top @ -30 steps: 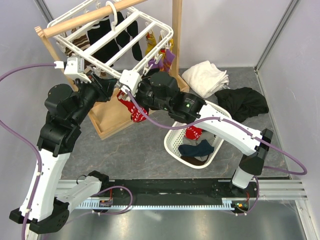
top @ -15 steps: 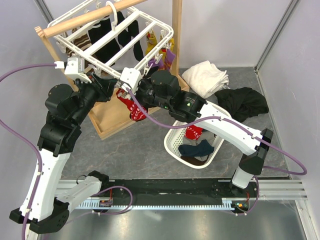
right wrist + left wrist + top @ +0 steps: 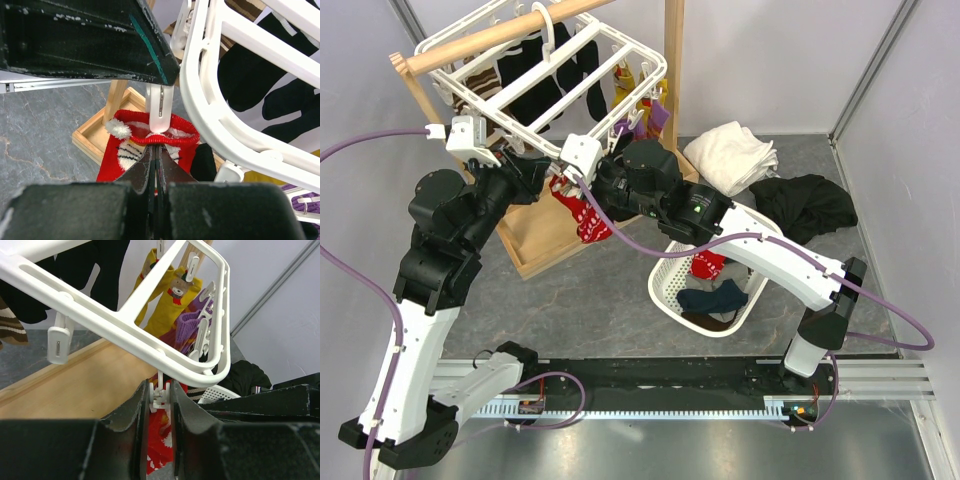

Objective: Clip the socks to the hanger
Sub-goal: Clamp the sock onto the hanger.

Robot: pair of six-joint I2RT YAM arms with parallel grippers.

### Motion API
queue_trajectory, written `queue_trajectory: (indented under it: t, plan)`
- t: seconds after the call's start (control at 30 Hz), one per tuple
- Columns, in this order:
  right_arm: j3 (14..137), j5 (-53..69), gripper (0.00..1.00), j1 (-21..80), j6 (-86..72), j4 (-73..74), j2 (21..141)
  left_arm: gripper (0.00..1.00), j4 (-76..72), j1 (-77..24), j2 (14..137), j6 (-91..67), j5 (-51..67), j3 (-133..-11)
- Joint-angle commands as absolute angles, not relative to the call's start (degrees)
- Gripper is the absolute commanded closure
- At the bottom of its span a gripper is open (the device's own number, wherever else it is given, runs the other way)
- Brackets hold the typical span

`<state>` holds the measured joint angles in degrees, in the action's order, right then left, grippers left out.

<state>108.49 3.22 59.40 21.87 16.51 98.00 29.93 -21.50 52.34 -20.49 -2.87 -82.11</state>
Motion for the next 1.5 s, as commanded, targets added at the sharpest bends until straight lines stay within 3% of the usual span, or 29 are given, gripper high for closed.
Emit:
queue_trajectory:
  t: [0.0,0.6,0.63,0.73,0.77,0.87,1.0,1.1,1.13,1.23,1.4,1.47]
  plan:
    - [111.36,4.57,1.0,59.41,20.92,12.92,96.24,0.98,31.82,-21.45,51.59,-18.98,-0.88,-81.74]
    - [114.52,6.15,1.0,59.41,19.16,11.34,97.73,0.97,32.52,-21.53,51.33,-19.42,-0.18,-82.88]
    - [114.52,6.15,1.0,59.41,19.16,11.16,97.82,0.94,32.52,-21.53,51.24,-19.51,-0.18,-83.14]
    - [114.52,6.15,1.0,59.41,18.99,11.07,97.82,0.73,32.61,-21.45,50.63,-19.6,-0.18,-83.76]
    - [114.43,6.15,1.0,59.41,18.9,10.99,97.82,0.61,32.61,-21.53,50.45,-19.6,-0.18,-83.93]
    - [114.08,6.42,1.0,59.41,18.46,10.55,97.56,0.43,32.69,-21.45,49.49,-19.6,-0.44,-84.64]
    - [113.47,6.59,1.0,59.41,18.02,9.58,96.86,0.3,32.61,-21.45,48.34,-19.95,-1.58,-85.51]
    - [112.94,6.94,0.88,59.41,17.58,8.61,96.42,0.24,32.61,-21.45,47.38,-20.3,-2.02,-86.04]
    - [112.85,7.03,0.77,59.5,17.23,8.53,96.33,0.23,32.61,-21.53,47.2,-20.39,-2.37,-86.22]
    - [112.42,7.29,0.58,59.41,16.53,8.17,95.71,0.19,32.52,-21.53,46.06,-20.04,-3.25,-86.84]
    - [109.96,7.03,0.37,59.41,15.21,7.56,93.34,0.16,32.96,-21.53,43.86,-16.8,-8.59,-87.27]
    - [108.64,6.42,0.34,59.41,14.51,7.47,91.86,0.14,33.31,-21.53,43.16,-14.43,-11.76,-87.1]
